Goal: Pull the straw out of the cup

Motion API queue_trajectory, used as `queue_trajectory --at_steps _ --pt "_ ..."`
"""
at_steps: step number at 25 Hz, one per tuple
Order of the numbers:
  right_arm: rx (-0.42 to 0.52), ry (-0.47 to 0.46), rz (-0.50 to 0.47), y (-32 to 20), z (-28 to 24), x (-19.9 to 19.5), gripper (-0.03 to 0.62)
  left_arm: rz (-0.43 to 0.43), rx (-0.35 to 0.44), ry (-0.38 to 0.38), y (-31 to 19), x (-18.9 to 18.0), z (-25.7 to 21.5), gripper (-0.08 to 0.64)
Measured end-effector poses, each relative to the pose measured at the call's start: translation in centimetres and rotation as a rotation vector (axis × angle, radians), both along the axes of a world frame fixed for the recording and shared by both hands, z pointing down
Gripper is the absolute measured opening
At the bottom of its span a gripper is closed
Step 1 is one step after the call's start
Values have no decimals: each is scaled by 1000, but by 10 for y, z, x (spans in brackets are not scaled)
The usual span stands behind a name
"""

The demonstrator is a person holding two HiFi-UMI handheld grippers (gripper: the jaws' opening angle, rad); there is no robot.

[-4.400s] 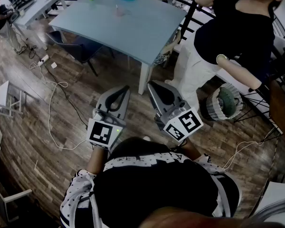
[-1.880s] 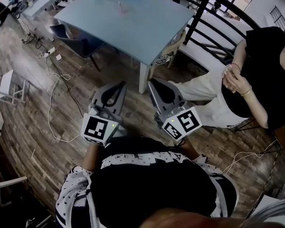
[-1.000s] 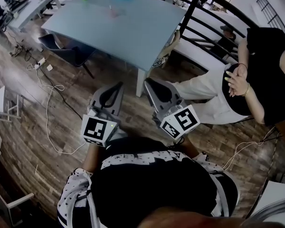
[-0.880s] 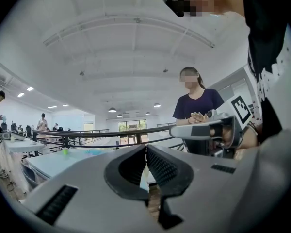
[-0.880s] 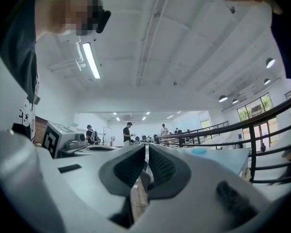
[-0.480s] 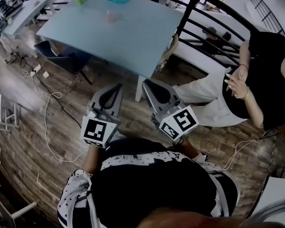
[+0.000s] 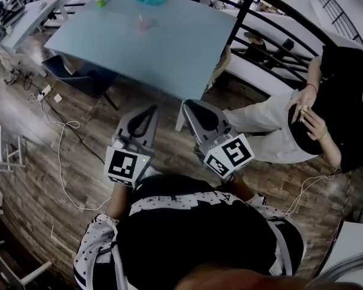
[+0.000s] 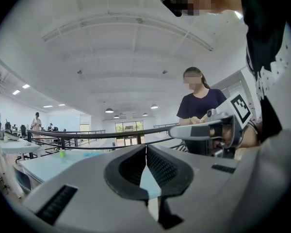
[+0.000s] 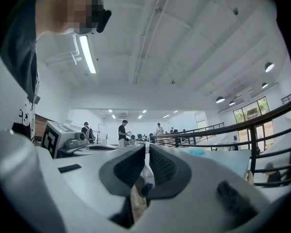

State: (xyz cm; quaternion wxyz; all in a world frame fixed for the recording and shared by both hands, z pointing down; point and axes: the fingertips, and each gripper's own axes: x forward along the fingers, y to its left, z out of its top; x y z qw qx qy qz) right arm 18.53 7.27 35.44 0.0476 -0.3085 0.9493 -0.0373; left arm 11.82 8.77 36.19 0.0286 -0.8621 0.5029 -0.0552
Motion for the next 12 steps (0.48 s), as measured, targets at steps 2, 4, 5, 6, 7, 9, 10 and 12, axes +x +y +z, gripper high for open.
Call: queue_trajectory --at_steps 2,4,5,6,7,9,10,12 --pt "-4 -1 7 -4 0 -6 31 7 -3 -1 -4 -6 0 14" --pt "-10 -1 15 -9 0 -13 31 13 -6 2 -10 -14 0 14" --pt "-12 -1 18 -11 0 -17 31 17 -8 4 -12 -18 0 14" --pt "-13 0 21 -13 0 -20 31 19 -9 5 -14 -22 0 14" --pt "-15 0 24 -14 1 -24 31 21 -10 7 -16 -26 1 14" --pt "-19 2 29 -16 2 -31 31 23 -13 11 -18 -33 2 14" --pt "-20 4 30 -17 3 -34 31 25 -15 13 -19 -37 3 14" --pt "-20 6 34 -20 4 -42 31 28 -18 13 -21 -45 5 14"
